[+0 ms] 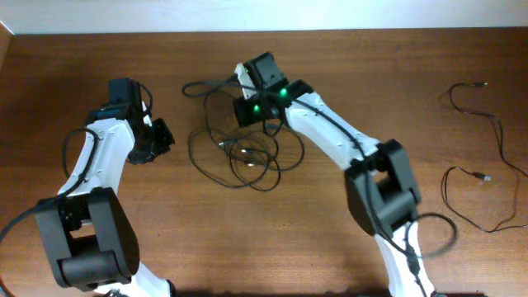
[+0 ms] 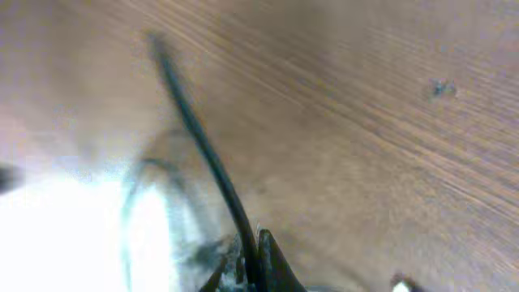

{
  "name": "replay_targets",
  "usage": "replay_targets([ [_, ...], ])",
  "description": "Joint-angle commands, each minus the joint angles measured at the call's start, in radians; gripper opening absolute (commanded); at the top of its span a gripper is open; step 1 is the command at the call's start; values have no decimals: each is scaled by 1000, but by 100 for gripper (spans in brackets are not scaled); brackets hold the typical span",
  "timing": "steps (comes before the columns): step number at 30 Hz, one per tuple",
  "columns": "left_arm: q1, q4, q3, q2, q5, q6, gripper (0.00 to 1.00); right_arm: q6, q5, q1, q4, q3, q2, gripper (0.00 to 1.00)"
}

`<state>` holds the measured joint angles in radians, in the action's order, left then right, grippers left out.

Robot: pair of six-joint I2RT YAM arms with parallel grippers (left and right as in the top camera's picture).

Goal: Untangle cables

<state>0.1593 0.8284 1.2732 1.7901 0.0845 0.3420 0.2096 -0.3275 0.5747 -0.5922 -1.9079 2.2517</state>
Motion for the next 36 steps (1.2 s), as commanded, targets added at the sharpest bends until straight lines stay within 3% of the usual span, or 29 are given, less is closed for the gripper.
replay_targets([
  [1, -16, -9, -14, 19, 43, 8, 15, 10, -70, -6, -52, -2, -147, 4],
  [3, -34, -21, -14, 38, 124, -45, 14, 33, -114, -8, -98, -2, -175, 4],
  [5, -51, -58, -14, 51, 265, -194, 17, 131, -201, -26, -148, -2, -185, 4],
  [8, -61, -73, -14, 57, 433, -314, 19, 270, -382, -82, -180, -3, -185, 4],
  [12, -69, -71, -14, 58, 661, -476, 30, 278, -459, -132, -180, -3, -185, 4],
  [13, -77, -68, -14, 58, 650, -476, 37, 278, -458, -139, -185, -3, -185, 4],
  [16, -122, -67, -25, 58, 559, -459, 44, 277, -447, -144, -186, -3, -185, 4],
  [18, -149, -70, -38, 60, 467, -371, 44, 277, -449, -145, -186, -3, -185, 4],
  [21, -175, -105, -55, 65, 464, -310, 44, 270, -489, -152, -192, -4, -193, 4],
  [23, -204, -129, -64, 77, 464, -303, 43, 233, -381, -150, -206, -4, -230, 4],
  [26, -213, -124, -64, 100, 464, -304, 34, 186, -288, -158, -221, -4, -324, 4],
  [30, -211, -130, -64, 102, 396, -267, 5, 144, -257, -200, -302, -4, -416, 4],
  [34, -212, -136, -94, 102, 166, -125, 1, 23, -258, -217, -393, -4, -484, 4],
  [36, -212, -160, -135, 103, 119, -56, 2, 22, -190, -217, -418, -4, -522, 4],
])
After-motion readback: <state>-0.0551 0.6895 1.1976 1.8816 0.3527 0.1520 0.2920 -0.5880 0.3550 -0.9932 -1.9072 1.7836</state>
